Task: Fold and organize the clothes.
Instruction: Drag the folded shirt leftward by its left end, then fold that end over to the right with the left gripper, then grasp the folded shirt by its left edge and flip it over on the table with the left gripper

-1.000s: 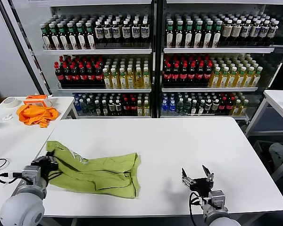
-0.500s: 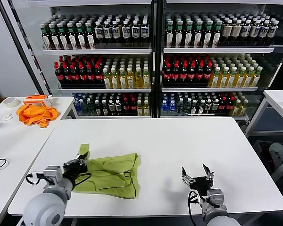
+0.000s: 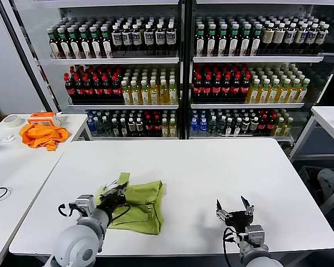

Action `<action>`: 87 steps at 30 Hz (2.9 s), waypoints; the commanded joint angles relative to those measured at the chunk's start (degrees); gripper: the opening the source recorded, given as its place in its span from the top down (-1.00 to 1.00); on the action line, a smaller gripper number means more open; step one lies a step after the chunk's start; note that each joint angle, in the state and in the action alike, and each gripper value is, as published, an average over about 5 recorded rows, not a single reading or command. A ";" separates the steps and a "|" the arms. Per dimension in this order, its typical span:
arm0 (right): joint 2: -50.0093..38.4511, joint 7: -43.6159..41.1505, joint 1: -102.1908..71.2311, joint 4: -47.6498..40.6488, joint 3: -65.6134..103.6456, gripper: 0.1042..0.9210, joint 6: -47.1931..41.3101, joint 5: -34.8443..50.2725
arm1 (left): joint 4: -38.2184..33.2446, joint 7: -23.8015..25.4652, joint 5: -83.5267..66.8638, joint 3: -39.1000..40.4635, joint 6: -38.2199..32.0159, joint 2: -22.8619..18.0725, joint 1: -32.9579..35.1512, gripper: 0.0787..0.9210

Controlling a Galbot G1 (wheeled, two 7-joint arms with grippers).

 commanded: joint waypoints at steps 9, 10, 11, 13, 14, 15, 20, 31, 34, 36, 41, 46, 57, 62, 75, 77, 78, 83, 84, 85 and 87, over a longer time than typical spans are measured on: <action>0.56 0.08 -0.30 0.23 -0.08 -0.76 -0.07 -0.90 | 3.53 0.12 -0.11 5.11 -0.02 -4.08 -2.76 0.96; 0.58 0.09 -0.20 0.23 -0.13 -0.76 -0.12 -0.93 | 3.69 0.15 -0.09 5.31 -0.03 -4.17 -2.84 0.96; 0.61 0.11 -0.09 0.22 -0.18 -0.76 -0.18 -0.96 | 3.86 0.22 -0.08 5.53 -0.02 -4.28 -2.92 0.96; 0.68 0.13 0.13 0.20 -0.28 -0.76 -0.28 -1.04 | 4.09 0.34 -0.39 5.86 -0.03 -4.55 -3.04 0.96; 0.73 0.14 0.22 0.19 -0.33 -0.76 -0.33 -1.07 | 4.07 0.40 -0.94 5.93 -0.04 -4.72 -3.09 0.96; 0.77 0.15 0.31 0.19 -0.36 -0.76 -0.35 -1.10 | 3.93 0.44 -1.78 5.89 -0.06 -4.96 -3.13 0.95; 0.95 0.12 0.54 0.11 -0.31 -0.76 -0.37 -1.17 | 2.66 2.08 -6.88 4.41 -2.13 -8.09 -3.13 0.74; 1.10 -0.53 2.53 -0.38 -0.41 -0.76 0.06 -1.08 | 1.45 8.83 15.67 -4.93 -7.61 -4.65 3.83 -0.02; 1.21 -0.84 2.48 -0.43 -0.44 -0.76 0.43 -1.11 | 2.46 8.64 23.17 -7.96 -3.46 -2.71 7.21 -0.23; 1.14 -0.98 2.26 -0.39 -0.37 -0.76 0.71 -1.13 | 2.69 7.86 24.46 -8.93 -1.11 -2.44 8.65 -0.37; 0.78 -1.10 1.68 -0.09 0.09 -0.76 1.20 -1.12 | 5.70 7.16 24.35 -10.03 -0.14 -3.89 8.19 -0.67; 0.42 -1.23 1.44 -0.15 0.35 -0.76 1.62 -1.09 | 7.68 7.68 22.12 -9.91 -0.14 -4.56 8.50 -0.76; 0.81 -1.37 1.52 -1.08 0.05 -0.76 2.28 -0.86 | 10.34 8.46 21.24 -11.14 -0.19 -5.91 7.97 -0.77; 0.48 -1.47 1.56 -1.36 0.18 -0.76 2.55 -0.76 | 11.11 9.68 19.24 -11.28 -0.18 -5.95 7.30 -0.77; 0.17 -1.46 1.05 -1.24 0.35 -0.76 2.78 -0.79 | 13.83 12.75 14.85 -10.61 -2.02 -6.02 5.75 -0.75; 0.15 -1.46 1.11 -1.20 0.31 -0.76 2.76 -0.80 | 14.09 13.30 13.73 -10.65 -2.46 -6.13 5.86 -0.70; 0.12 -1.46 1.16 -1.18 0.30 -0.76 2.74 -0.80 | 14.20 13.53 13.19 -10.68 -2.65 -6.17 5.91 -0.65; -0.05 -1.45 1.31 -1.09 0.32 -0.76 2.67 -0.78 | 14.68 14.54 11.84 -10.69 -3.53 -6.17 6.05 -0.33; -0.07 -1.45 1.30 -1.09 0.33 -0.76 2.67 -0.78 | 14.79 14.71 11.72 -10.67 -3.66 -6.20 6.08 -0.24; -0.08 -1.45 1.28 -1.09 0.34 -0.76 2.67 -0.78 | 14.87 14.89 11.68 -10.65 -3.78 -6.25 6.12 -0.18; -0.11 -1.44 1.23 -1.06 0.35 -0.76 2.67 -0.78 | 14.93 15.16 11.70 -10.60 -3.99 -6.37 6.23 -0.04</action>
